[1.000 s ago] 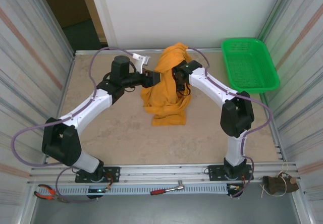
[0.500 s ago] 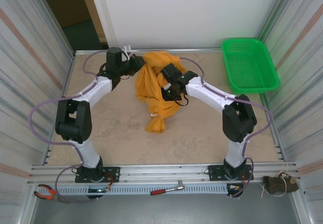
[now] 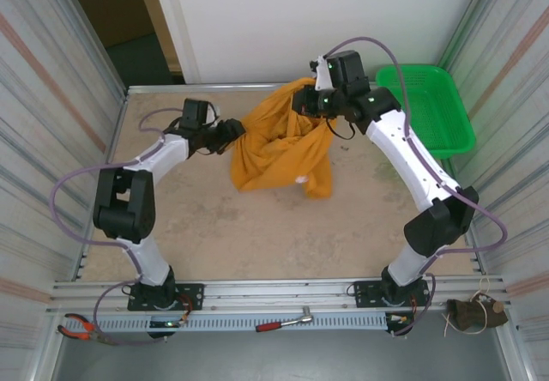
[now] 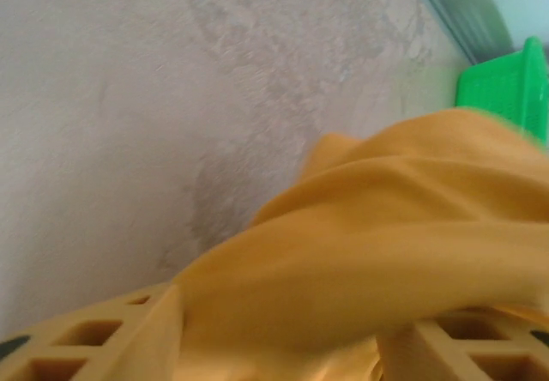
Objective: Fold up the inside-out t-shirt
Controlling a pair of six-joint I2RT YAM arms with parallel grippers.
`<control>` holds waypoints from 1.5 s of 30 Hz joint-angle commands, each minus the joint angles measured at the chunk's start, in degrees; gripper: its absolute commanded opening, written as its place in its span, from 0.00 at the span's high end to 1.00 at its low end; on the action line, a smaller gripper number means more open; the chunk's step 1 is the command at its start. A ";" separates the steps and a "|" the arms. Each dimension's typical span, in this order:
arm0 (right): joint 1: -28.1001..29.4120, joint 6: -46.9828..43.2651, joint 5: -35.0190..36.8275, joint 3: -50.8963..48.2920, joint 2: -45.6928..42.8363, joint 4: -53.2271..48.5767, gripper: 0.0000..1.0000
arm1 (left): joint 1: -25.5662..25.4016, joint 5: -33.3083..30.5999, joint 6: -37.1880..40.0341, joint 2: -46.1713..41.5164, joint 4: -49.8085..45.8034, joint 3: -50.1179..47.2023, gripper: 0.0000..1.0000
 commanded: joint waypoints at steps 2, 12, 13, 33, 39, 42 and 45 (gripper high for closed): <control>0.09 2.23 0.16 2.58 -0.97 2.13 1.00 | -1.21 -2.63 6.48 -12.69 0.67 -3.66 0.26; -1.13 5.64 -8.90 4.64 -0.51 4.08 1.00 | -10.38 -7.52 17.60 -18.63 3.93 4.22 0.04; -1.21 5.64 -8.99 4.29 -0.87 4.05 1.00 | -10.55 -5.92 17.78 -17.14 4.42 5.93 0.03; -1.85 12.15 -27.09 -20.52 -15.56 21.66 1.00 | -8.44 -1.02 1.94 9.11 11.12 23.87 1.00; -2.17 12.27 -29.48 -19.31 -17.35 22.95 1.00 | -7.17 2.65 -1.40 16.93 8.86 26.45 1.00; -4.08 11.14 -30.64 -19.41 -17.52 21.89 1.00 | -7.00 7.18 -4.57 12.86 25.38 15.63 0.85; -7.03 11.19 -32.22 -21.40 -16.88 22.29 1.00 | -6.59 10.91 -4.10 7.45 35.42 6.37 0.59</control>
